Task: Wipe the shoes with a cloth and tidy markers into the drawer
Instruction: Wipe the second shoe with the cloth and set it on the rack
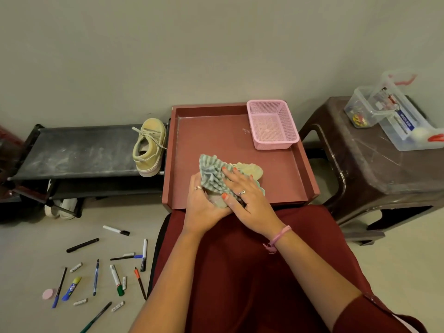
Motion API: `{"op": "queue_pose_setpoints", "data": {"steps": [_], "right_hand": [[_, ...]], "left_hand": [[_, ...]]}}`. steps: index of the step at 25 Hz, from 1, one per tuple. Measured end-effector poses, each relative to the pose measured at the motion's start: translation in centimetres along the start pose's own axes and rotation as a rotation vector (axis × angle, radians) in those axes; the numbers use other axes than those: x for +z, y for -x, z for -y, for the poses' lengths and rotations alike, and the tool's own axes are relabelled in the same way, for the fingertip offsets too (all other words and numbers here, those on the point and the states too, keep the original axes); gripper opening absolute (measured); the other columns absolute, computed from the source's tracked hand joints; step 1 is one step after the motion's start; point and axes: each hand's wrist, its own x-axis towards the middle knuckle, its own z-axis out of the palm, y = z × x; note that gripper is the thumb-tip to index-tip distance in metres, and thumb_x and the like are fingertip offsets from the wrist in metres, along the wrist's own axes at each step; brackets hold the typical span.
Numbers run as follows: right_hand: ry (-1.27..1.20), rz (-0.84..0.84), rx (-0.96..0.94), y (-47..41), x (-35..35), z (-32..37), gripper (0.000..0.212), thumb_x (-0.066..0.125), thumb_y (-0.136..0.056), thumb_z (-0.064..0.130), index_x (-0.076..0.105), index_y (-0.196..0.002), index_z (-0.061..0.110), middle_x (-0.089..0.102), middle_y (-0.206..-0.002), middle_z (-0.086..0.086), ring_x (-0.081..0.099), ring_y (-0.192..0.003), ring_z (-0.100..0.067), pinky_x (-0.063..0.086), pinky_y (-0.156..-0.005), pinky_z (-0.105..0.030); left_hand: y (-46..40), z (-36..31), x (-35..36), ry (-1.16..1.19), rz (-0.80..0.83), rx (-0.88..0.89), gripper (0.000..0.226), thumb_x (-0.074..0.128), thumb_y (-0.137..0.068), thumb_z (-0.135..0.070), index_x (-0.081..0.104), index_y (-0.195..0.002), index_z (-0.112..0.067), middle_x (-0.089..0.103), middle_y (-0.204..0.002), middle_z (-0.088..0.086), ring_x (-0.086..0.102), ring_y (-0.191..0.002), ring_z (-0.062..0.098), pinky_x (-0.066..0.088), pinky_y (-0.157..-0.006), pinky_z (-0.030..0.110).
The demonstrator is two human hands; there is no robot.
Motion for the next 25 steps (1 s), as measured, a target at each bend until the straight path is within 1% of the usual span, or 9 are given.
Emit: {"op": "queue_pose_setpoints", "data": {"steps": [3, 7, 11, 13, 16, 18, 20, 22, 25], "right_hand": [[-0.109, 0.031, 0.138, -1.1, 0.7, -1.4, 0.043, 0.035, -0.098, 0.047, 0.035, -0.140, 0.045, 0.026, -0.144, 0.038, 0.015, -0.141, 0.009, 0.008, -0.121, -0.028], [0.026, -0.022, 0.297, -3.3, 0.7, -3.8, 0.044, 0.034, -0.101, 0.034, 0.054, -0.134, 0.014, 0.046, -0.145, 0.001, 0.033, -0.140, -0.010, 0.018, -0.118, -0.042], [0.004, -0.042, 0.403, -4.6, 1.1, -2.5, 0.040, 0.033, -0.103, 0.029, 0.056, -0.132, 0.014, 0.047, -0.145, -0.003, 0.030, -0.142, -0.014, 0.006, -0.119, -0.032], [-0.059, -0.012, 0.315, -3.7, 2.5, -0.4, 0.042, 0.031, -0.103, 0.031, 0.049, -0.139, 0.017, 0.040, -0.149, 0.005, 0.024, -0.144, -0.009, 0.005, -0.121, -0.033], [0.006, 0.044, 0.126, -0.4, 4.1, 1.7, 0.045, 0.029, -0.102, 0.037, 0.034, -0.146, 0.029, 0.021, -0.148, 0.033, 0.009, -0.144, 0.004, -0.001, -0.120, -0.026], [0.093, 0.074, 0.049, 0.6, 3.9, 1.2, 0.046, 0.030, -0.102, 0.035, 0.029, -0.147, 0.030, 0.016, -0.148, 0.034, 0.007, -0.145, 0.003, -0.003, -0.119, -0.024], [0.109, 0.066, -0.002, 0.2, 3.4, 0.1, 0.046, 0.033, -0.102, 0.031, 0.028, -0.148, 0.027, 0.015, -0.148, 0.034, 0.009, -0.145, 0.002, 0.001, -0.119, -0.024], [0.052, 0.027, 0.046, -0.7, 3.2, -1.3, 0.047, 0.033, -0.102, 0.032, 0.032, -0.147, 0.020, 0.018, -0.151, 0.028, 0.013, -0.144, 0.004, 0.008, -0.120, -0.026], [0.057, -0.043, 0.229, -2.3, 2.0, -4.8, 0.049, 0.031, -0.102, 0.030, 0.034, -0.147, 0.011, 0.030, -0.155, 0.000, 0.020, -0.145, -0.009, 0.015, -0.120, -0.035]], "left_hand": [[1.0, 1.1, 0.2, -0.010, -0.062, -0.007, 0.087, 0.090, -0.050, -0.038, 0.042, -0.124, -0.040, 0.046, -0.118, -0.024, 0.049, -0.112, -0.008, 0.039, -0.085, 0.002], [1.5, 2.1, 0.0, -0.054, -0.057, 0.042, 0.095, 0.094, -0.050, -0.030, 0.042, -0.130, -0.031, 0.043, -0.126, -0.024, 0.045, -0.119, -0.005, 0.037, -0.091, 0.004], [1.4, 3.0, -0.2, -0.071, -0.053, 0.051, 0.095, 0.094, -0.051, -0.024, 0.044, -0.131, -0.022, 0.045, -0.125, -0.015, 0.042, -0.119, -0.009, 0.036, -0.089, 0.001], [1.3, 3.7, -0.1, -0.054, -0.055, 0.004, 0.093, 0.094, -0.052, -0.022, 0.045, -0.131, -0.018, 0.046, -0.124, -0.016, 0.044, -0.116, -0.011, 0.037, -0.087, 0.001], [1.1, 4.0, 0.1, 0.060, -0.028, -0.119, 0.071, 0.083, -0.059, -0.025, 0.052, -0.123, -0.019, 0.056, -0.120, -0.010, 0.054, -0.112, -0.006, 0.045, -0.088, 0.008], [1.1, 4.1, 0.4, 0.078, -0.025, -0.134, 0.059, 0.077, -0.061, -0.031, 0.056, -0.116, -0.025, 0.063, -0.115, -0.005, 0.061, -0.107, -0.001, 0.048, -0.085, 0.012], [1.0, 4.1, 0.6, 0.084, -0.053, -0.132, 0.069, 0.081, -0.057, -0.031, 0.051, -0.119, -0.030, 0.060, -0.115, -0.009, 0.059, -0.106, -0.003, 0.046, -0.083, 0.008], [0.8, 4.2, 0.6, 0.054, -0.083, -0.110, 0.081, 0.086, -0.052, -0.034, 0.046, -0.122, -0.034, 0.053, -0.117, -0.020, 0.055, -0.109, -0.004, 0.044, -0.085, 0.007], [0.9, 4.4, 0.7, 0.022, -0.077, -0.062, 0.090, 0.089, -0.050, -0.036, 0.040, -0.126, -0.044, 0.043, -0.123, -0.028, 0.048, -0.118, -0.003, 0.046, -0.088, 0.010]]}}
